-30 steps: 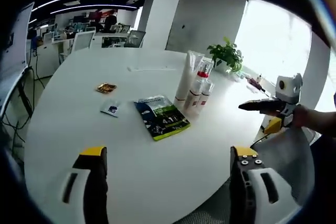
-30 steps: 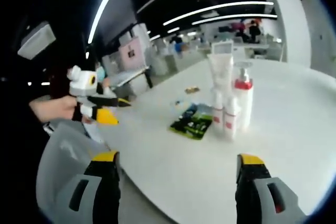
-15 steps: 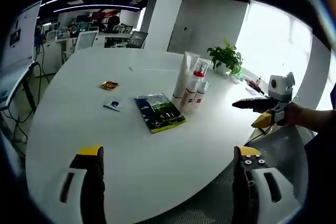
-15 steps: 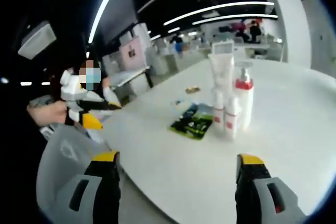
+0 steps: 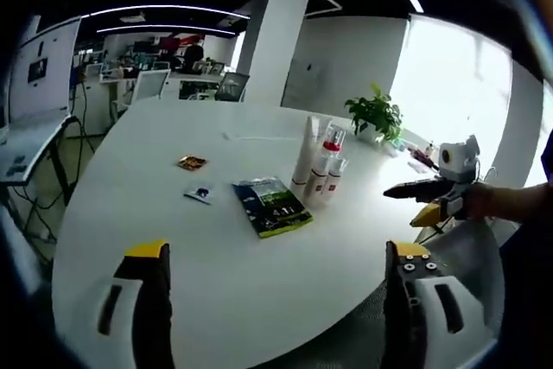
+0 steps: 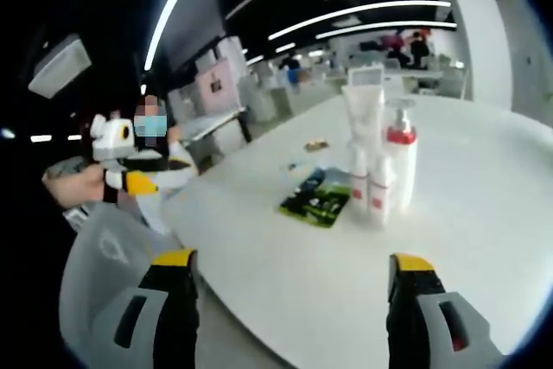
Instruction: Arrange the skincare products in the storage area until every visible bottle or jar stands upright without overlapping.
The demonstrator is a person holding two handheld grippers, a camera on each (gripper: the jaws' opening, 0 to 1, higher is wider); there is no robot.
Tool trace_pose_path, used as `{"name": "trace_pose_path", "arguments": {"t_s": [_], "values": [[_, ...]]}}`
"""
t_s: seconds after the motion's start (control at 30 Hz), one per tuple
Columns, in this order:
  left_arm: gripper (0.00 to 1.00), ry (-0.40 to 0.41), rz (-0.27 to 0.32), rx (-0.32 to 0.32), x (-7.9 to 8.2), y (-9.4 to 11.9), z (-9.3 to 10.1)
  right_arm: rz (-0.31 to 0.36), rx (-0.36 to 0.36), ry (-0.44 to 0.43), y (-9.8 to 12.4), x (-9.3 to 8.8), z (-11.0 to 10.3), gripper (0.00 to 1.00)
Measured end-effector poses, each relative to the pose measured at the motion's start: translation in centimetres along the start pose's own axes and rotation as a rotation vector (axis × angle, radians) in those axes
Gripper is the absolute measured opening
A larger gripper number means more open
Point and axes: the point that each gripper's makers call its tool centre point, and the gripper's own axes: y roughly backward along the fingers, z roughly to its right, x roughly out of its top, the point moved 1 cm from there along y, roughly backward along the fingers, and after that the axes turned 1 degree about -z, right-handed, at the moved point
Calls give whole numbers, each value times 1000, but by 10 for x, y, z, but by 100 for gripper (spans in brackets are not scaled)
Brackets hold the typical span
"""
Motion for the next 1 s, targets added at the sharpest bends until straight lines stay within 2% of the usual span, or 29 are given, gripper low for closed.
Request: {"name": "trace_pose_path", "arguments": {"t_s": [0.03, 0.07, 0.1, 0.33, 0.87, 1.0], "values": [[97, 24, 15, 9, 3, 1, -2, -1, 0, 0, 0, 0, 0, 93], [97, 41, 57, 15, 10, 3, -4, -4, -2, 1, 0, -1, 0, 93], [97, 35, 70, 22, 12, 4, -5, -8, -4, 2, 0, -1, 1, 93], [94, 28, 51, 49, 7, 3, -9, -28, -9, 7, -1, -5, 0, 93], [96, 37, 39, 35, 6, 0, -8, -36, -18, -1, -2, -6, 2, 93], [96, 38, 15, 33, 5, -3, -7, -47, -19, 1, -2, -8, 2, 92]]}}
